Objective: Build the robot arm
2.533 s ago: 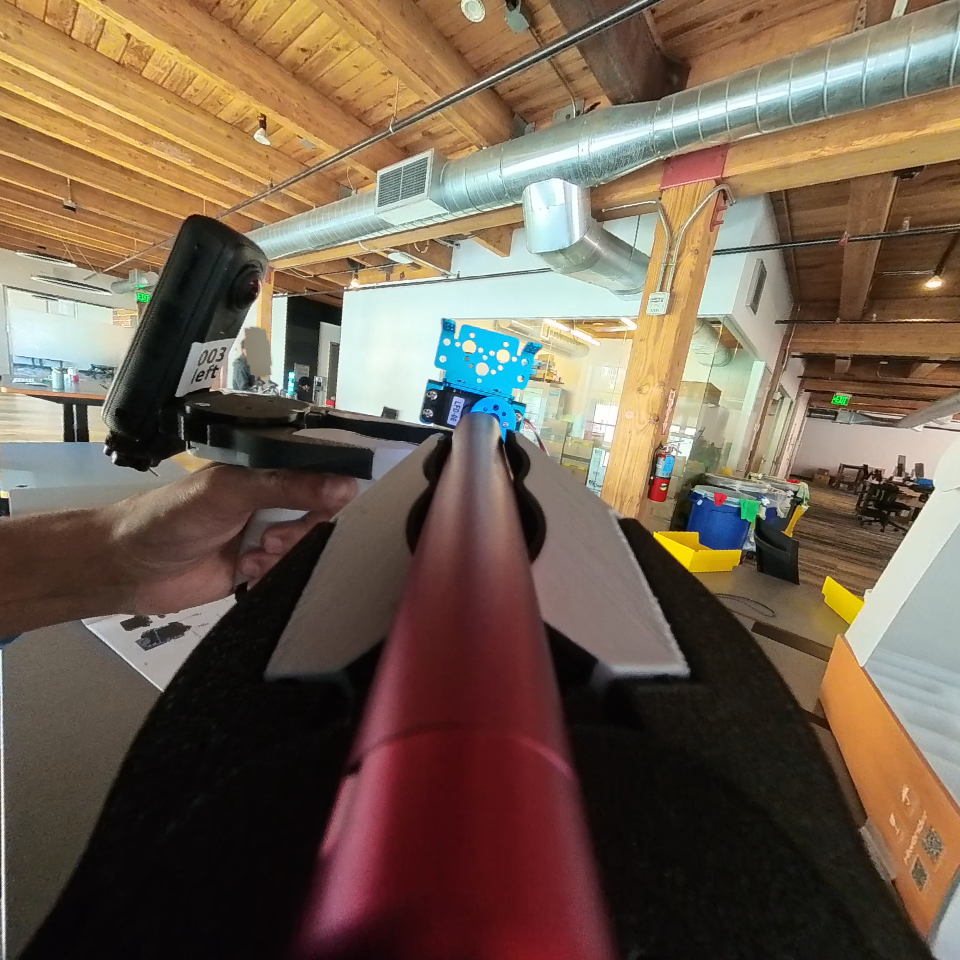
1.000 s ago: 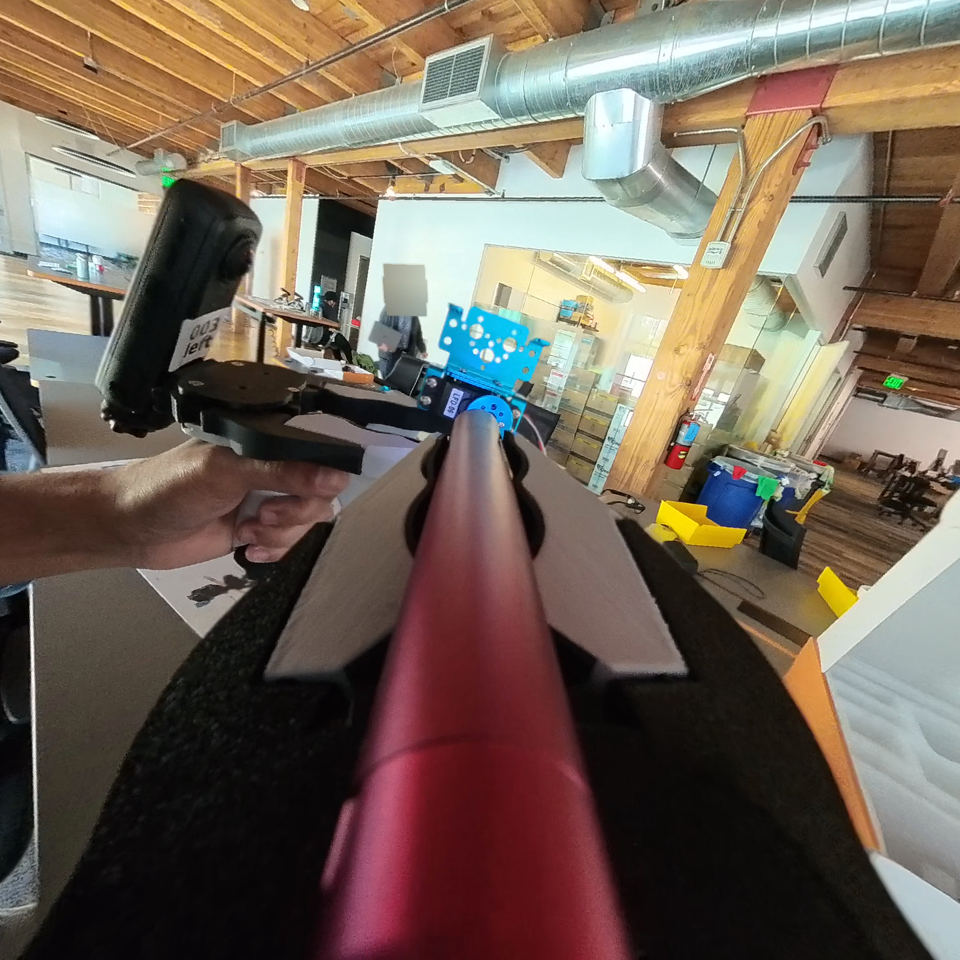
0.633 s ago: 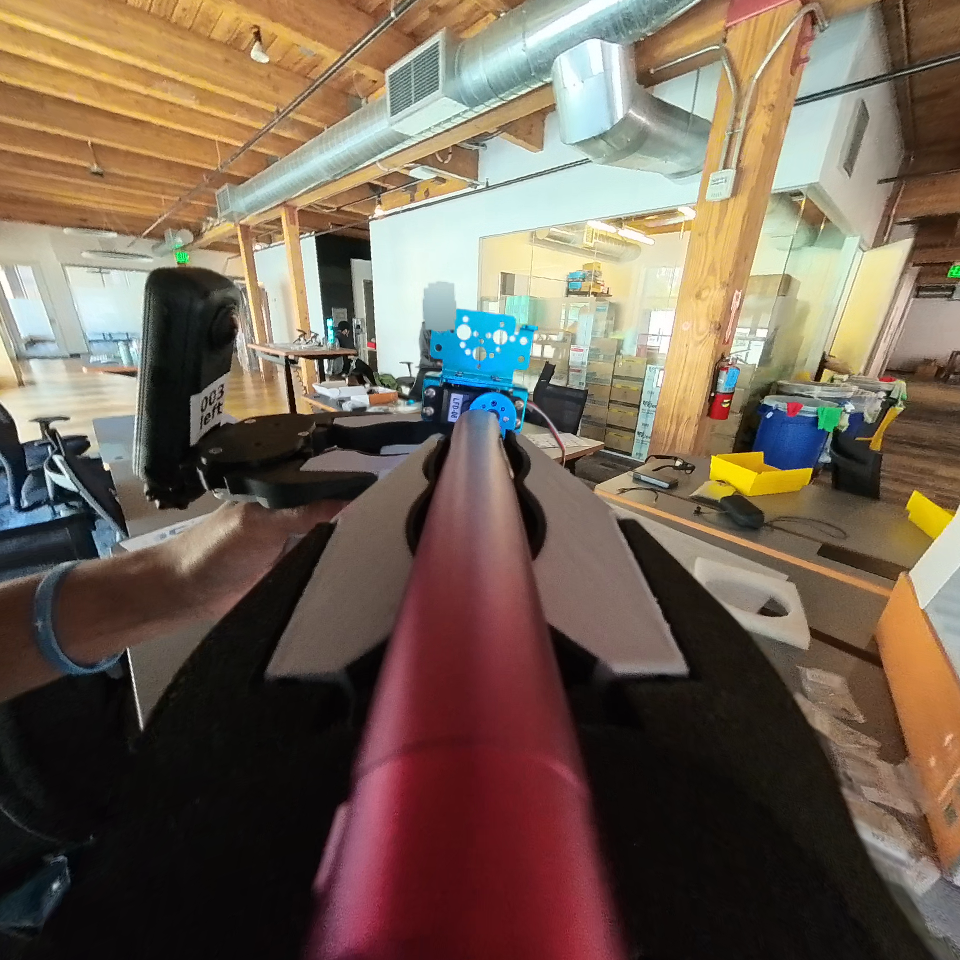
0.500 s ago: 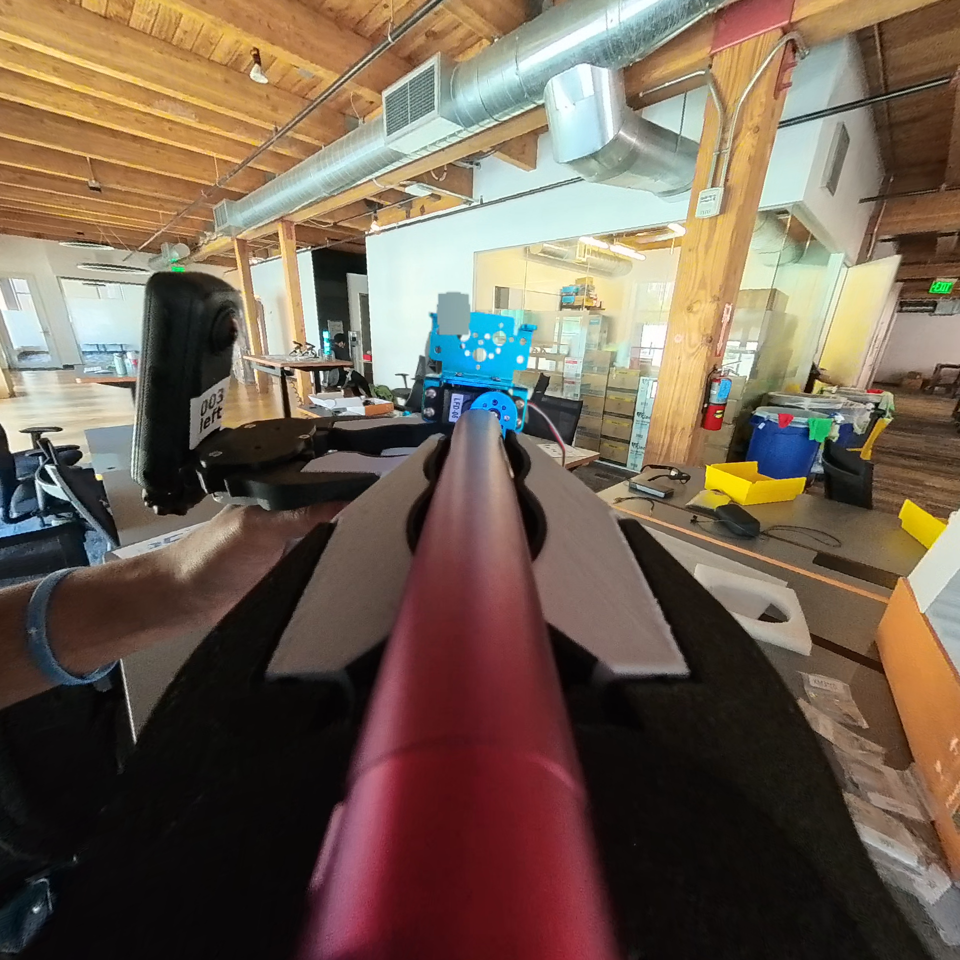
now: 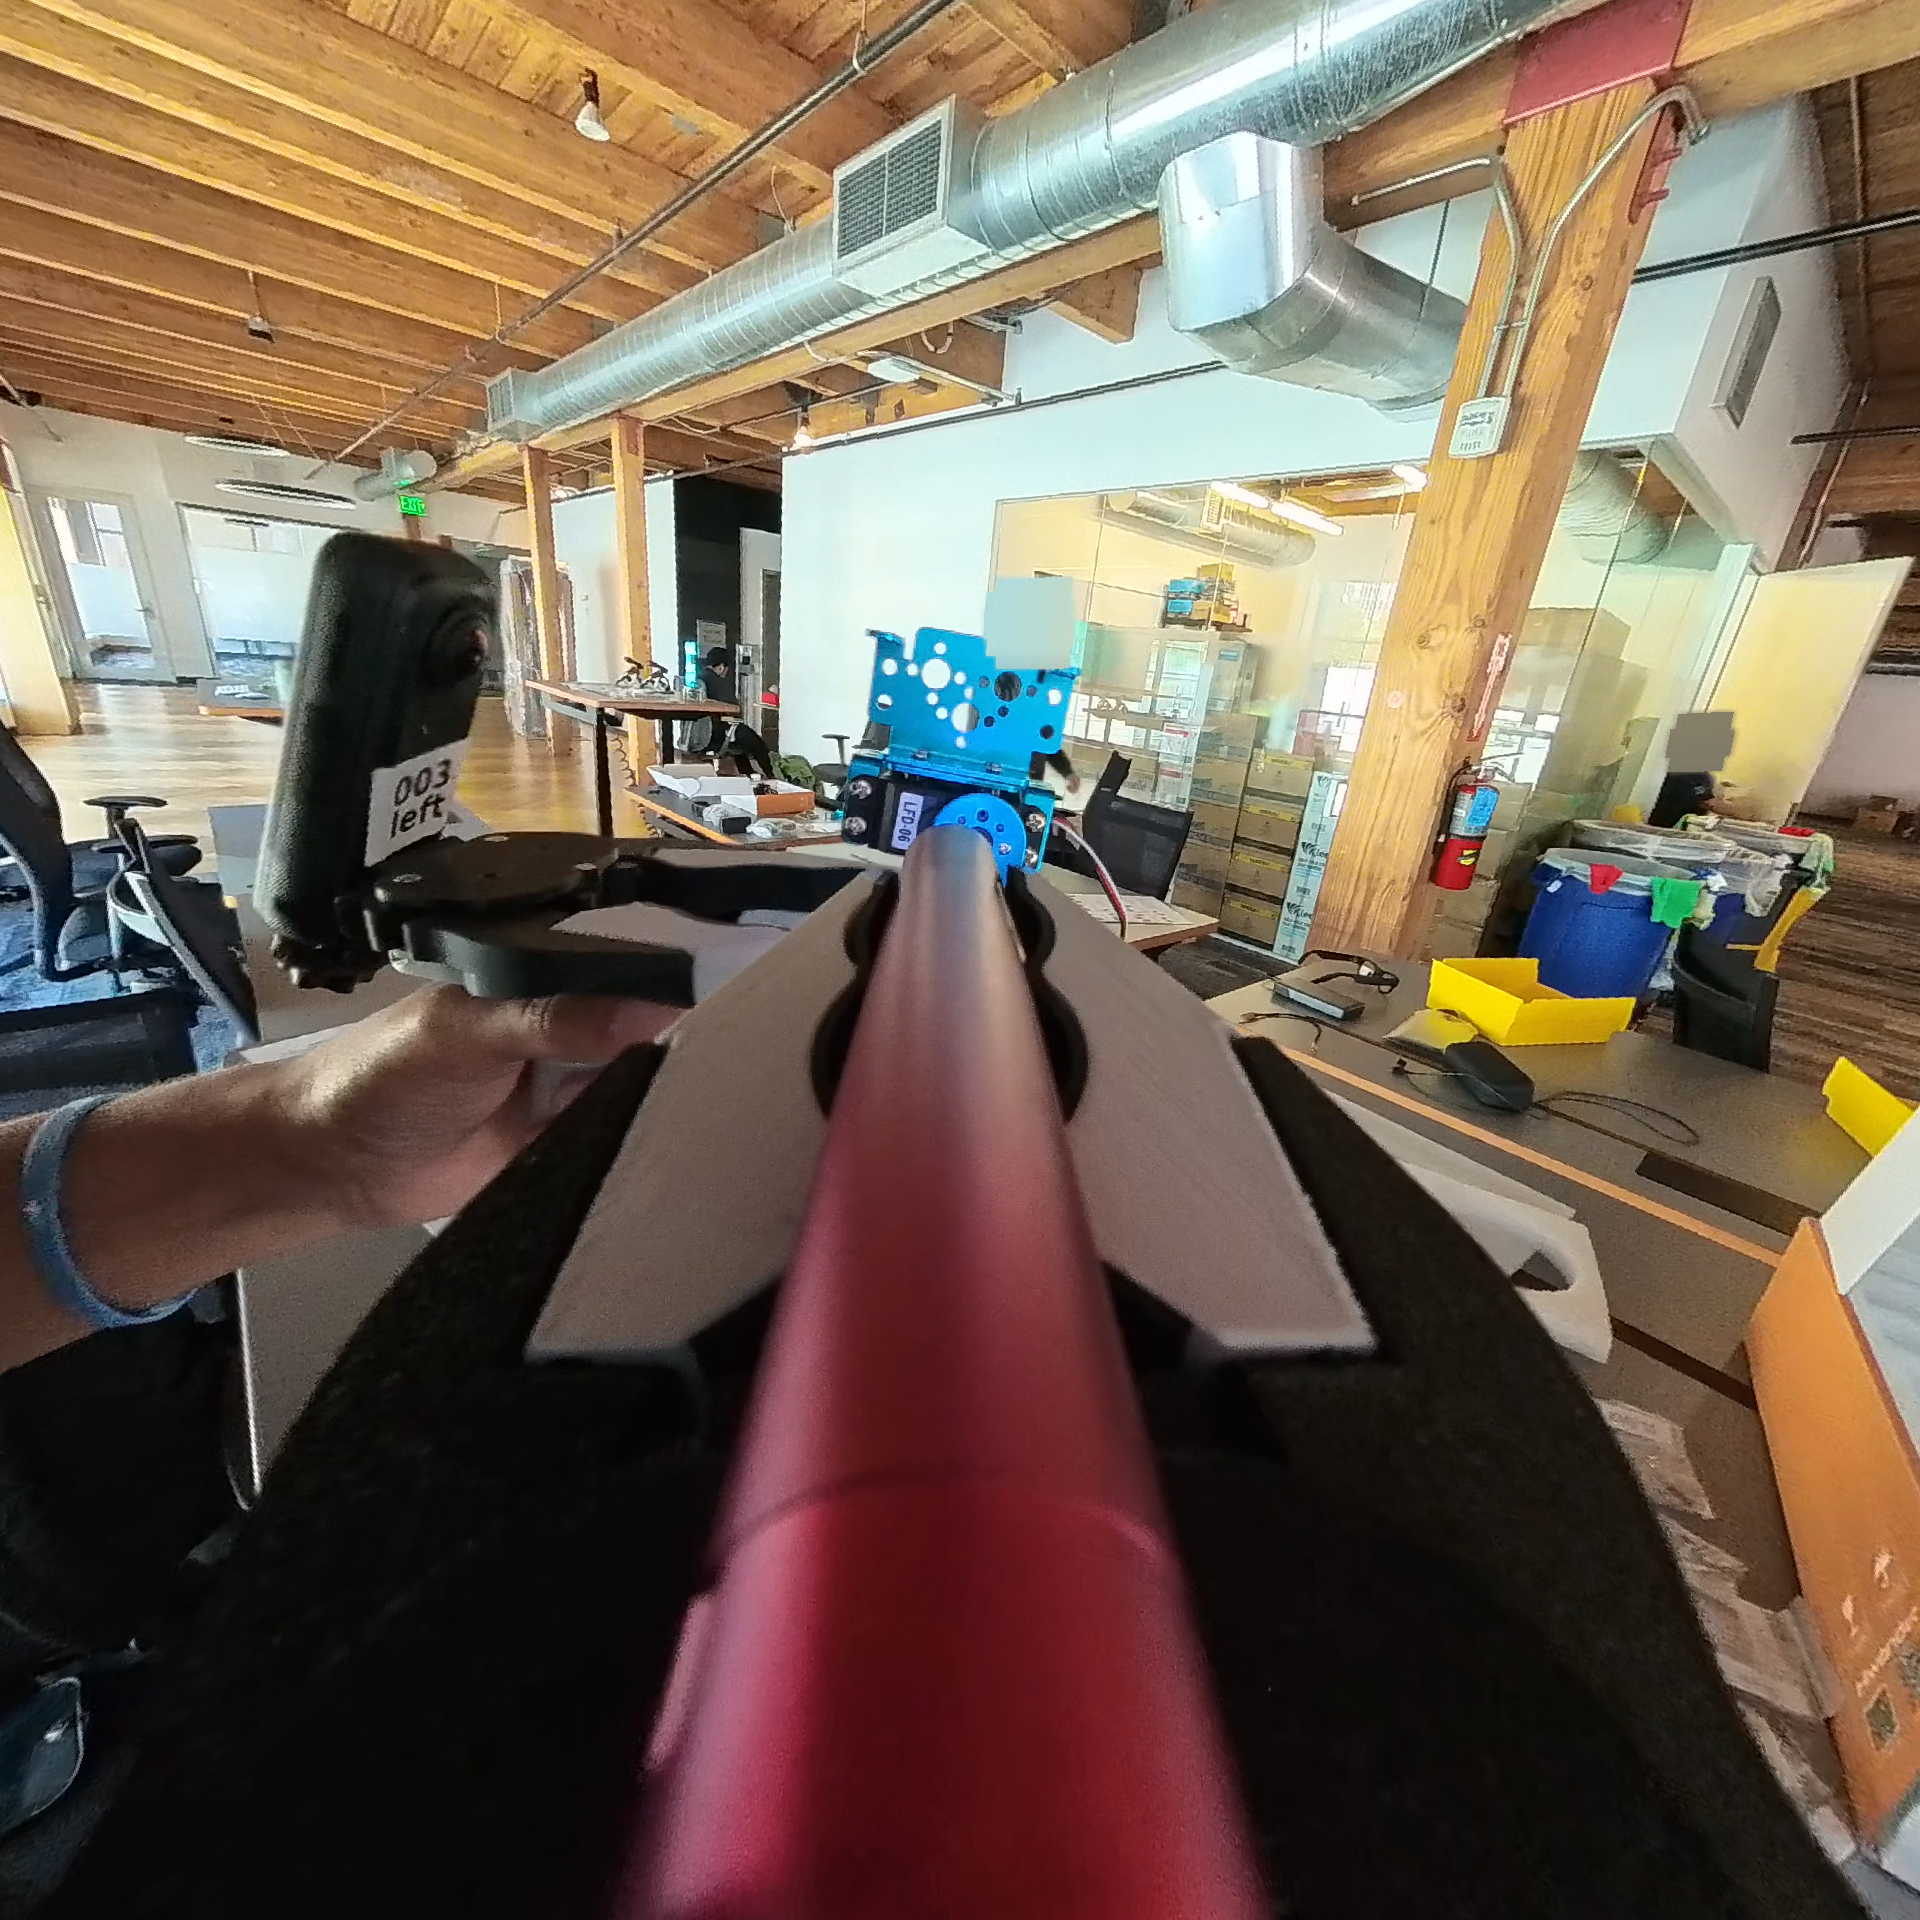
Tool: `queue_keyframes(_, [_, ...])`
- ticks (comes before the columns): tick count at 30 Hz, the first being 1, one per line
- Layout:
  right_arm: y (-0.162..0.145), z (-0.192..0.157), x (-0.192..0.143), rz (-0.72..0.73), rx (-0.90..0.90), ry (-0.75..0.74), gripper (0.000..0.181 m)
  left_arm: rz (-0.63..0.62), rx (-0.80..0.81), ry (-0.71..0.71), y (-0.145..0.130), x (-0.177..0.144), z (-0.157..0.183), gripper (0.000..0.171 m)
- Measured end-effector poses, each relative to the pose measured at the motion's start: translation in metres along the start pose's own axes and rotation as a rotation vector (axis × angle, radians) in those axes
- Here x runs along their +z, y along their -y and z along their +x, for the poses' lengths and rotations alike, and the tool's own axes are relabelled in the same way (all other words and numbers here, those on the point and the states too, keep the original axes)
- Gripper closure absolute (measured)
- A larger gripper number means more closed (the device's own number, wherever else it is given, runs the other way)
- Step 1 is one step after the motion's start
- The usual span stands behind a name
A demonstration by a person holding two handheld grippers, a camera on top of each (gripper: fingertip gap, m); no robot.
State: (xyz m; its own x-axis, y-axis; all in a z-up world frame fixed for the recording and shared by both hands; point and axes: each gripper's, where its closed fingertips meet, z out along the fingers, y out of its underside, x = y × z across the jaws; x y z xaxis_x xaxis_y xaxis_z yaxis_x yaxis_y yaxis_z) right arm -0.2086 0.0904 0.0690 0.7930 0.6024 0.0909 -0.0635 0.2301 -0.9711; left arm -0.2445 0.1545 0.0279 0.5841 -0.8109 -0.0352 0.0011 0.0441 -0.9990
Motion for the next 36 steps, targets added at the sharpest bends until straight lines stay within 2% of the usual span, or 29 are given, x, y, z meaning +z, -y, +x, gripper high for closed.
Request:
queue_keyframes(4, [0.0,-0.001,0.002,0.004,-0.011,-0.003,0.159,-0.017,-0.022,0.055,-0.001,-0.017,-0.008,0.099])
queue_keyframes(7, [0.0,-0.003,0.003,0.012,-0.019,0.003,0.159,0.009,-0.226,0.072,0.005,-0.044,-0.005,0.109])
queue_keyframes(8, [0.0,-0.004,0.004,0.013,-0.025,0.003,0.159,0.015,-0.346,0.032,0.007,-0.048,0.005,0.113])
queue_keyframes(11, [0.0,-0.006,0.004,0.016,-0.051,0.0,0.159,0.002,-0.747,-0.239,0.019,-0.041,0.057,0.11])
queue_keyframes(14, [0.0,-0.008,0.004,0.013,-0.074,-0.003,0.159,0.03,-0.954,-0.371,0.037,-0.029,0.08,0.109])
queue_keyframes(18, [0.0,-0.008,0.004,0.006,-0.1,-0.003,0.159,0.019,-1.062,-0.395,0.04,-0.015,0.081,0.114])
queue_keyframes(24, [0.0,-0.009,0.004,-0.007,-0.137,-0.015,0.159,0.052,-1.107,-0.442,0.044,-0.012,0.084,0.146])
queue_keyframes(31, [-0.001,-0.01,0.003,-0.04,-0.21,-0.021,0.159,0.063,-1.211,-0.467,0.044,-0.012,0.082,0.149])
queue_keyframes(36, [0.001,-0.012,-0.002,-0.062,-0.304,-0.034,0.159,0.06,-1.203,-0.501,0.046,-0.014,0.085,0.15])
